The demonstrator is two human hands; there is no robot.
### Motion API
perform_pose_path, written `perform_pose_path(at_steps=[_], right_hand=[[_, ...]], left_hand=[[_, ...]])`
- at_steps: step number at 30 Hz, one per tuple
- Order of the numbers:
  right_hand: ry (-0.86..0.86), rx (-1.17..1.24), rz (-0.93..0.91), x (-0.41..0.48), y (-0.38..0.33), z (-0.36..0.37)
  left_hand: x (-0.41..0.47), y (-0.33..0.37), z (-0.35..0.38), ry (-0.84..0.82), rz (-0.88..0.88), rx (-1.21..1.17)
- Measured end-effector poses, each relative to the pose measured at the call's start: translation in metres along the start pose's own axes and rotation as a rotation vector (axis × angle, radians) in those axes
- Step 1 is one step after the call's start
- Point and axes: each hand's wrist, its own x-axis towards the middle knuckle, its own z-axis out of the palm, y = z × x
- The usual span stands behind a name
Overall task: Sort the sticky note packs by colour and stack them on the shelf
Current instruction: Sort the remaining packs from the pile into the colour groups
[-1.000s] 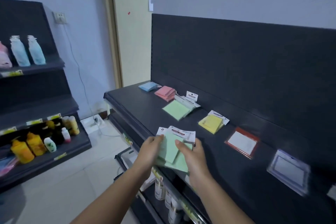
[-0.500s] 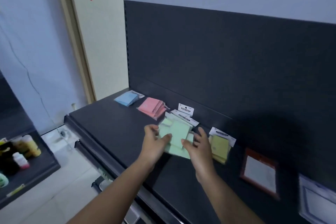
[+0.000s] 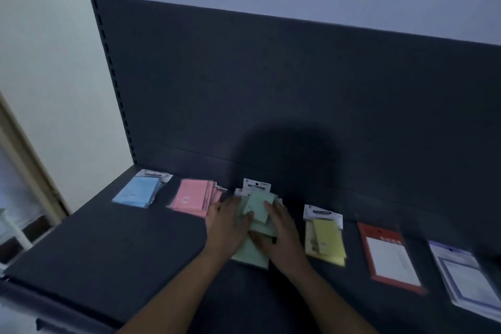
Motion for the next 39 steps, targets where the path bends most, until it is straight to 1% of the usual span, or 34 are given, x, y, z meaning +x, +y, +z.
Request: perform_pose_path(at_steps=[3,6,10,16,21,25,29,34,39], right_hand=[[0.072,-0.087,-0.019,0.003,0.0,0.007],[0.099,-0.14,-0.012,0.004,0.002,0.01],[0.102,-0.118,-0.006,0.005,0.002,0.012],[0.194,-0.06,0.05,-0.001,-0.006,0.014],[0.206,0.022,0.088,-0.029,-0.011,0.013],[0.286,0.063,0.084,-0.05,-0.015,-0.01],[0.352,-0.008,0.113,-0.086,-0.007,-0.042],[0.487,-0.106,0.275,-0.16,0.022,-0.104],[0.608,-0.179,0.464,-0.241,0.05,-0.17]], left_hand=[[0.002,-0.017,0.006,-0.043,0.088,0.081],[0.004,-0.02,0.01,-0.109,0.107,-0.003],[0.003,-0.017,0.007,-0.062,0.088,-0.084],[-0.005,-0.013,-0.009,-0.004,0.117,-0.045],[-0.014,0.007,-0.006,0.002,0.263,0.026],[-0.03,0.034,0.008,-0.073,0.366,-0.009],[-0.058,0.068,0.031,-0.146,0.438,-0.029],[-0.107,0.123,0.075,-0.257,0.55,-0.064],[-0.163,0.182,0.119,-0.409,0.635,-0.003]])
